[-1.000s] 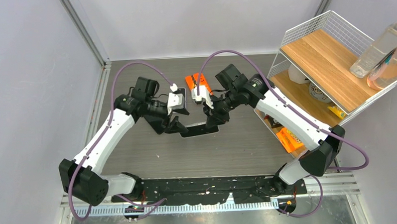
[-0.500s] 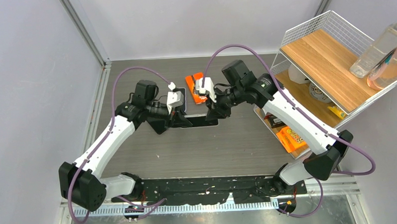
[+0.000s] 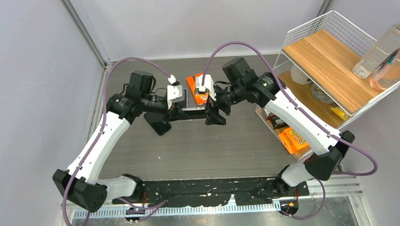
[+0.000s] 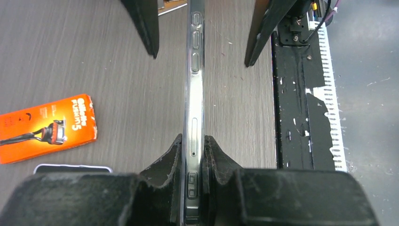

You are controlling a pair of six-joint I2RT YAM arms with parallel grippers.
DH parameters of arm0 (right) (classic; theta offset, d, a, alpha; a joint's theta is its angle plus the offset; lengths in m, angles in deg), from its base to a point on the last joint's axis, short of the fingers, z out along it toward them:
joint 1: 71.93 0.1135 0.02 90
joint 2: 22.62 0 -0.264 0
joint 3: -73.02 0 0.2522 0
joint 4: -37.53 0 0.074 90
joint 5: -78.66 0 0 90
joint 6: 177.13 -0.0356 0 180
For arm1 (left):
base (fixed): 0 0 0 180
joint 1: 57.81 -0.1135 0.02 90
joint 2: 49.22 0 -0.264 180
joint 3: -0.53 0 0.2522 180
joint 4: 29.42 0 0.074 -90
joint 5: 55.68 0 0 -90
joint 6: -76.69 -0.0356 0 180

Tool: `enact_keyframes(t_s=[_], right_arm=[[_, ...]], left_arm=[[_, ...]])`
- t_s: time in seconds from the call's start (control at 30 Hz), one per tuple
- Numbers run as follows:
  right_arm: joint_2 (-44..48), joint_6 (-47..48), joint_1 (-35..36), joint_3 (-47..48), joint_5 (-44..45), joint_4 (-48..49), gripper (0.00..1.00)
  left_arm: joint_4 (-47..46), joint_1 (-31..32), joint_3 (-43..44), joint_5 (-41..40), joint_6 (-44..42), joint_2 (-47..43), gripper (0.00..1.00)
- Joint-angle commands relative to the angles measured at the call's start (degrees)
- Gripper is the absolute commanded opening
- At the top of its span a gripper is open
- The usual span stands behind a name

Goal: Take the phone out of the phone case
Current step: Remove the phone case from the phone.

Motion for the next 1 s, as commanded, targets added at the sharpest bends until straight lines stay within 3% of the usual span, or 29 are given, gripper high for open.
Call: enact_keyframes(t_s=[0.0,0.13,0.2,0.33,0.4,0.43,0.5,0.57,0.6,0.67,0.77,0.83,0.97], right_arm=[[-2.29,0.17,0.34,3.35,-0.28,1.16,0.8],[-4.1,0.41,0.31,3.66,-1.61,1.51,0.8],[-4.7,0.49,0.35,3.64,-2.71,1.63,0.74],[-5.97,0.74,0.5,3.53,-4.8,1.03,0.52],[-6.45,0.98,0.55,3.08,-5.47,0.9,0.36],[-6.49,0.98,0.55,2.6,-5.92,0.93,0.22],[-6.02,1.02,0.52,1.79,-6.05,1.17,0.08],[-5.19,1.39,0.43,1.12,-5.53,1.24,0.06],[-4.37,1.53,0.34,0.88,-5.38,1.25,0.05],[-3.15,1.85,0.05,0.37,-5.17,1.19,0.05],[-1.6,3.31,-0.35,0.0,-5.51,0.08,0.05],[-0.64,4.32,-0.36,-0.19,-5.98,-0.89,0.05],[0.54,5.67,-0.37,-0.26,-6.84,-2.8,0.05]], left_arm=[[4.6,1.12,4.23,-1.58,-3.42,-0.18,0.0],[4.56,1.57,3.71,-1.69,-3.56,-1.09,0.0],[4.07,1.61,3.37,-1.73,-3.2,-1.42,0.0],[2.97,1.62,2.98,-1.43,-1.85,-1.73,0.0],[2.28,1.62,2.76,-0.94,-0.87,-1.81,0.0],[2.03,1.62,2.74,-0.5,-0.49,-1.82,0.0],[2.13,1.55,2.65,-0.32,-0.29,-1.81,0.0],[3.04,1.18,2.76,-0.43,-1.05,-1.9,0.01],[3.77,0.76,2.8,-0.3,-1.35,-1.9,0.14],[5.38,-0.85,2.95,1.37,-1.78,-1.82,0.5],[7.84,-4.36,3.91,5.95,-1.41,-1.7,0.84],[11.74,-5.96,5.89,8.93,-3.19,-1.08,0.92],[25.31,-6.21,11.26,9.57,-13.12,2.57,0.9]])
